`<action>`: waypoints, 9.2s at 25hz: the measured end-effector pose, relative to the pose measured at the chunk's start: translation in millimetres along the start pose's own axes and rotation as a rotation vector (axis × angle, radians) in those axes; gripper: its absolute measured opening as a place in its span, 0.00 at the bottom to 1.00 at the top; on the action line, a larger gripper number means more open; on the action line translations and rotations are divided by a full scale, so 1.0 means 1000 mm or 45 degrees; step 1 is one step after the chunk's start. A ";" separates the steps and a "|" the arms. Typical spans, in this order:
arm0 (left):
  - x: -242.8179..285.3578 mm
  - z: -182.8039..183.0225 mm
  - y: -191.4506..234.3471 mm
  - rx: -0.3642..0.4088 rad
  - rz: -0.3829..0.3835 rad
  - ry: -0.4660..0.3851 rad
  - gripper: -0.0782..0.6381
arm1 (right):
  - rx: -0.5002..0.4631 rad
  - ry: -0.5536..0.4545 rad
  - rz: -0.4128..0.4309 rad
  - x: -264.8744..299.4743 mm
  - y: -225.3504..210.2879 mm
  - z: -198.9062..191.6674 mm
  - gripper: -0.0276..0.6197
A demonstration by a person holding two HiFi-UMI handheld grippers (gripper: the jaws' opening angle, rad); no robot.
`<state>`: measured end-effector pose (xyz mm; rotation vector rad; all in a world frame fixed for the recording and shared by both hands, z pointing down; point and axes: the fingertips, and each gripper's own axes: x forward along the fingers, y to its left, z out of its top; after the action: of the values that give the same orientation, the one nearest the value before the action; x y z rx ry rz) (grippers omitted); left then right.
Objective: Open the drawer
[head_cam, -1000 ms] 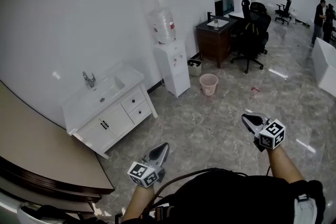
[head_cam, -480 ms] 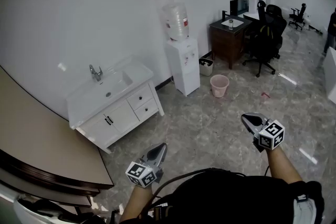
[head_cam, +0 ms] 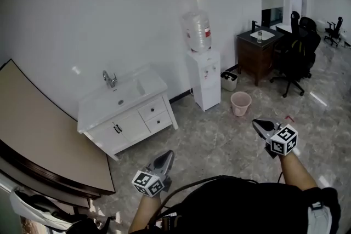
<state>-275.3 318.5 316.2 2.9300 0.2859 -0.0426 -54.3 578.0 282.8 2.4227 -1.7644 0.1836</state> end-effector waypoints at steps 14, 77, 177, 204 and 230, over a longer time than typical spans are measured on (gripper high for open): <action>0.139 -0.014 -0.033 0.016 -0.010 0.061 0.11 | 0.013 -0.005 0.038 -0.001 -0.137 -0.011 0.04; 0.557 0.016 0.323 -0.039 0.217 0.071 0.11 | 0.009 0.023 0.321 0.476 -0.520 0.036 0.04; 0.357 -0.210 0.736 -0.534 1.472 -0.075 0.11 | -0.366 0.317 2.049 1.036 -0.023 -0.039 0.04; 0.313 -0.425 0.919 -0.608 1.462 -0.038 0.42 | -0.323 0.319 2.151 1.037 0.004 -0.119 0.04; 0.317 -0.478 0.954 -0.735 1.279 0.011 0.42 | -0.434 0.762 1.946 0.991 -0.168 -0.371 0.04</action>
<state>225.2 -445.2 953.5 2.1865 -0.9926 0.1680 402.1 -230.0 818.6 0.3061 -2.4862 0.5703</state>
